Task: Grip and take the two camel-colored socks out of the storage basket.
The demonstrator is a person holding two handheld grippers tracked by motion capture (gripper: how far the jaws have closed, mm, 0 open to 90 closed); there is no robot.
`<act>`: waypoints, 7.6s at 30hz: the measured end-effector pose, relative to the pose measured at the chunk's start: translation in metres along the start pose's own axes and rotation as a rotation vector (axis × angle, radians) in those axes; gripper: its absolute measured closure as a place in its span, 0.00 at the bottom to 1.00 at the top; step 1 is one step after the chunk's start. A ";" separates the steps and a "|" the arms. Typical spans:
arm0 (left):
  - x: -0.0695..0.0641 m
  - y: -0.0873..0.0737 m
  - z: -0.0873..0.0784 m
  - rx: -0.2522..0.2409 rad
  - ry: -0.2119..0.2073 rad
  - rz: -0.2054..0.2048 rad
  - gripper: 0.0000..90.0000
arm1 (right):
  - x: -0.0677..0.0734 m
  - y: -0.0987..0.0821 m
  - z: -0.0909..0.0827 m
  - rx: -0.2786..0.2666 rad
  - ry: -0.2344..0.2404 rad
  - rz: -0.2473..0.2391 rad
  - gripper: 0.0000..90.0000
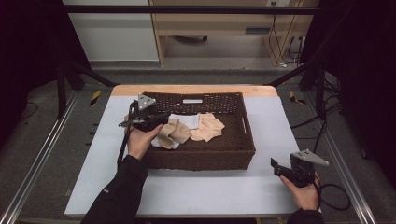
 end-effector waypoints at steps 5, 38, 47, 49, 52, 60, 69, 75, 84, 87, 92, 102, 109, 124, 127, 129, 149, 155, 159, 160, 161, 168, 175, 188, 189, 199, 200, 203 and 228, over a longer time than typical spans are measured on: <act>0.001 -0.014 0.012 0.040 0.003 -0.008 0.46 | 0.000 -0.001 0.000 0.003 0.001 -0.009 0.25; -0.012 -0.055 0.027 0.205 -0.033 0.163 0.30 | -0.001 -0.005 -0.001 0.009 -0.012 -0.002 0.24; -0.016 -0.060 0.030 0.240 -0.037 0.212 0.26 | -0.001 -0.006 -0.001 0.018 -0.014 -0.003 0.24; -0.016 -0.061 0.031 0.257 -0.031 0.217 0.29 | -0.001 -0.006 -0.001 0.019 -0.015 -0.003 0.24; -0.017 -0.062 0.031 0.269 -0.038 0.222 0.41 | -0.001 -0.006 -0.001 0.021 -0.014 -0.003 0.24; -0.014 -0.062 0.031 0.279 -0.042 0.181 0.76 | -0.001 -0.006 -0.001 0.019 -0.013 -0.005 0.25; -0.005 -0.054 0.026 0.205 0.003 0.104 0.96 | -0.001 -0.005 -0.001 0.017 -0.011 -0.004 0.25; -0.001 -0.048 0.022 0.158 0.001 0.068 0.97 | -0.001 -0.005 -0.002 0.014 -0.011 0.000 0.25; 0.001 -0.034 0.015 0.070 -0.026 0.015 0.97 | -0.003 -0.004 -0.002 0.008 -0.013 -0.002 0.25; 0.005 -0.027 0.013 0.033 -0.034 -0.030 0.97 | -0.003 -0.004 -0.002 0.007 -0.014 -0.003 0.26; 0.006 -0.013 0.005 -0.045 -0.047 -0.058 0.97 | -0.003 -0.004 -0.002 0.006 -0.013 -0.001 0.26; 0.002 0.015 -0.017 -0.169 -0.074 -0.092 0.98 | -0.003 -0.004 -0.003 0.005 -0.012 0.002 0.26; -0.008 0.033 -0.040 -0.224 -0.128 -0.092 0.98 | -0.003 -0.004 -0.003 0.005 -0.012 0.003 0.26; -0.035 0.036 -0.099 -0.263 -0.283 -0.011 0.97 | -0.003 -0.004 -0.004 0.003 -0.014 0.004 0.26; -0.040 0.034 -0.115 -0.275 -0.315 0.004 0.97 | -0.003 -0.004 -0.005 0.000 -0.016 0.004 0.26; -0.041 0.033 -0.119 -0.279 -0.322 0.012 0.98 | -0.003 -0.004 -0.005 0.001 -0.016 0.003 0.26; -0.066 -0.009 -0.173 -0.290 -0.462 0.090 0.97 | -0.002 -0.005 -0.005 0.003 -0.014 0.004 0.26; -0.074 -0.029 -0.178 -0.253 -0.504 0.110 0.97 | -0.002 -0.005 -0.006 0.004 -0.013 0.006 0.26; -0.078 -0.046 -0.175 -0.213 -0.515 0.125 0.97 | -0.002 -0.006 -0.006 0.004 -0.015 0.002 0.26; -0.079 -0.050 -0.174 -0.204 -0.517 0.127 0.97 | -0.002 -0.006 -0.006 0.004 -0.015 0.002 0.26; -0.080 -0.054 -0.173 -0.190 -0.523 0.126 0.98 | -0.002 -0.006 -0.006 0.005 -0.016 0.002 0.26; -0.088 -0.086 -0.158 -0.097 -0.521 0.158 0.97 | -0.001 -0.006 -0.005 0.008 -0.014 0.001 0.26; -0.106 -0.125 -0.128 0.040 -0.518 0.226 0.97 | 0.000 -0.006 -0.004 0.013 -0.006 -0.006 0.26; -0.117 -0.155 -0.110 0.112 -0.515 0.259 0.84 | -0.001 -0.008 -0.004 0.026 -0.006 0.000 0.26; -0.117 -0.155 -0.110 0.112 -0.518 0.252 0.81 | -0.001 -0.008 -0.004 0.026 -0.006 -0.003 0.26; -0.110 -0.135 -0.119 0.034 -0.517 0.164 0.53 | -0.002 -0.008 -0.006 0.017 -0.010 -0.001 0.26; -0.110 -0.135 -0.119 0.034 -0.517 0.164 0.53 | -0.002 -0.008 -0.006 0.017 -0.009 0.000 0.26; -0.108 -0.130 -0.122 0.015 -0.508 0.159 0.52 | -0.002 -0.008 -0.006 0.017 -0.010 -0.001 0.26; -0.032 -0.055 -0.132 -0.128 -0.299 0.028 0.51 | -0.002 -0.007 -0.005 0.014 -0.015 0.002 0.26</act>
Point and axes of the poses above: each handheld gripper's, and its own axes: z roughly forward along the jaws, y roughly out of its top, x roughly to its left, the point moved 7 cm from there along z, roughly forward along the jaws, and after that the axes turned 13 degrees about y, right-handed, at the moved point
